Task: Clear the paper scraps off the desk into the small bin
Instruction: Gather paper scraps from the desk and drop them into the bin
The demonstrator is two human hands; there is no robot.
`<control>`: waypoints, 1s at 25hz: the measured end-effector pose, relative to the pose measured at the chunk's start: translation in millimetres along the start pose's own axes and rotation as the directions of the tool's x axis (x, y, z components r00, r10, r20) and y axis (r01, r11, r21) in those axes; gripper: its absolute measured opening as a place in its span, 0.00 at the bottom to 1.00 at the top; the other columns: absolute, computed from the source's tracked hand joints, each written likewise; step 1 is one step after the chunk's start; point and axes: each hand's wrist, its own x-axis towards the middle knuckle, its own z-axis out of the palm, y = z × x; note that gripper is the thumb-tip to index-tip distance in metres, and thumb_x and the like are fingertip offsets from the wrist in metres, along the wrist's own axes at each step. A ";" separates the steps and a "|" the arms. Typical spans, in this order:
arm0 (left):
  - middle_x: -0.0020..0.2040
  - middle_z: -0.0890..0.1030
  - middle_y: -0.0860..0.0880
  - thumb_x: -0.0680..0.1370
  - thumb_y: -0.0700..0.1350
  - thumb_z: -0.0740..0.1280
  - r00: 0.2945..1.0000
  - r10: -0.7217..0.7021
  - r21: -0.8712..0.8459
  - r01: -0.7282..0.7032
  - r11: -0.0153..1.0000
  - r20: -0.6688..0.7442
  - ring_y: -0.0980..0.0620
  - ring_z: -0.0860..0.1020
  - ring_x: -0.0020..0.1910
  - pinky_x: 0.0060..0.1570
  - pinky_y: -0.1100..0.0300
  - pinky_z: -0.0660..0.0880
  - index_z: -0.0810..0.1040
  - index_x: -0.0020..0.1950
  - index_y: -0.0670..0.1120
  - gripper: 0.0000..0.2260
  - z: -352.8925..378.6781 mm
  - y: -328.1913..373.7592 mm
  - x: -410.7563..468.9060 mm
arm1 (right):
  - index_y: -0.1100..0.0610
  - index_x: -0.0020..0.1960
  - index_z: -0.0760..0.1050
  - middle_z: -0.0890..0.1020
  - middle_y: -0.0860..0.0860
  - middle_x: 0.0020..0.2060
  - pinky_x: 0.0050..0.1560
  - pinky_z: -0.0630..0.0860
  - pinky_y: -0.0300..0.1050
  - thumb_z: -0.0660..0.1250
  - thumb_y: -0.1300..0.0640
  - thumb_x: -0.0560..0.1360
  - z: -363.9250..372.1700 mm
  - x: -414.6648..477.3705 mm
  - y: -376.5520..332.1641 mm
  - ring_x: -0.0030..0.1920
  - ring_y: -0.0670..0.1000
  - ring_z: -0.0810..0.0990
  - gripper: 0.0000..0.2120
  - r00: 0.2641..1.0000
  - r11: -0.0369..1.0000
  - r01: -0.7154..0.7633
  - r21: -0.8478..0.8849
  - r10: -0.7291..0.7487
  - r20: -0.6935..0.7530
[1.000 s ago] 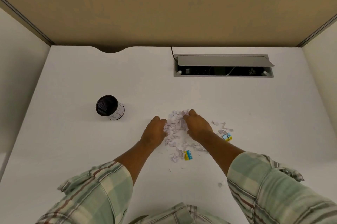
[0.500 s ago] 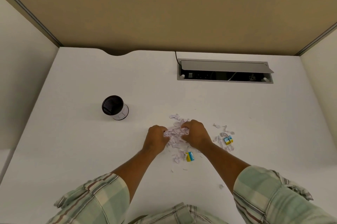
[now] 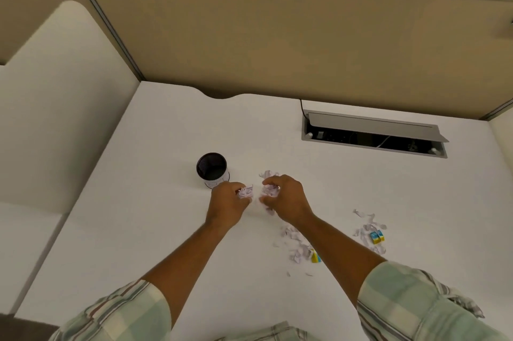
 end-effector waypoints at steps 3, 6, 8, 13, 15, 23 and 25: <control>0.34 0.83 0.46 0.73 0.43 0.78 0.996 -0.002 0.004 0.002 1.000 -0.089 0.46 0.81 0.33 0.38 0.53 0.80 0.82 0.38 0.43 0.08 -35.4 -10.2 16.8 | 0.56 0.61 0.80 0.81 0.51 0.53 0.31 0.70 0.21 0.77 0.59 0.70 12.2 16.8 -36.2 0.39 0.40 0.78 0.20 0.999 0.997 0.039 0.069 -0.040 0.018; 0.43 0.85 0.45 0.74 0.43 0.77 0.983 -0.017 0.042 0.025 0.999 -0.182 0.48 0.82 0.42 0.44 0.62 0.76 0.86 0.48 0.42 0.06 -64.3 -20.0 35.8 | 0.56 0.59 0.81 0.81 0.50 0.50 0.29 0.69 0.21 0.76 0.61 0.70 25.2 34.0 -70.3 0.37 0.40 0.77 0.18 0.996 0.993 0.090 0.070 -0.091 0.011; 0.47 0.85 0.42 0.74 0.43 0.76 0.981 -0.023 0.068 0.037 0.997 -0.190 0.46 0.82 0.45 0.42 0.64 0.73 0.87 0.52 0.41 0.09 -74.7 -28.2 49.6 | 0.56 0.55 0.82 0.81 0.50 0.46 0.29 0.70 0.24 0.75 0.61 0.69 32.3 43.9 -88.0 0.36 0.43 0.79 0.15 0.993 0.991 0.120 0.062 -0.121 0.005; 0.51 0.77 0.43 0.76 0.50 0.73 0.997 -0.044 0.232 0.058 0.971 -0.062 0.45 0.79 0.43 0.37 0.56 0.76 0.83 0.49 0.46 0.09 -81.4 -42.0 69.5 | 0.57 0.52 0.82 0.81 0.50 0.43 0.31 0.73 0.27 0.76 0.60 0.68 46.8 64.2 -105.6 0.35 0.44 0.80 0.12 0.993 0.991 0.118 0.067 -0.119 0.011; 0.50 0.76 0.45 0.72 0.52 0.77 0.999 -0.043 0.213 0.044 0.976 -0.008 0.44 0.80 0.43 0.36 0.57 0.74 0.82 0.48 0.46 0.12 -81.6 -51.2 74.8 | 0.57 0.53 0.82 0.82 0.51 0.46 0.34 0.72 0.25 0.76 0.59 0.69 51.1 68.5 -107.3 0.39 0.46 0.81 0.14 0.994 0.993 0.109 0.035 -0.109 -0.002; 0.60 0.74 0.47 0.67 0.50 0.83 0.998 -0.046 0.057 0.044 0.997 0.037 0.50 0.76 0.56 0.56 0.55 0.77 0.80 0.65 0.50 0.28 -96.2 -75.9 77.3 | 0.54 0.66 0.77 0.77 0.52 0.58 0.55 0.73 0.36 0.73 0.58 0.72 84.8 76.2 -111.1 0.55 0.50 0.78 0.22 0.990 0.991 0.135 -0.011 -0.136 -0.024; 0.61 0.76 0.47 0.66 0.52 0.83 0.997 -0.041 0.075 0.037 0.997 0.065 0.48 0.76 0.61 0.58 0.53 0.78 0.80 0.66 0.51 0.29 -96.2 -81.6 74.5 | 0.53 0.68 0.75 0.76 0.53 0.60 0.56 0.74 0.37 0.71 0.59 0.74 96.2 75.9 -112.2 0.55 0.51 0.78 0.22 0.987 0.987 0.158 -0.030 -0.157 0.017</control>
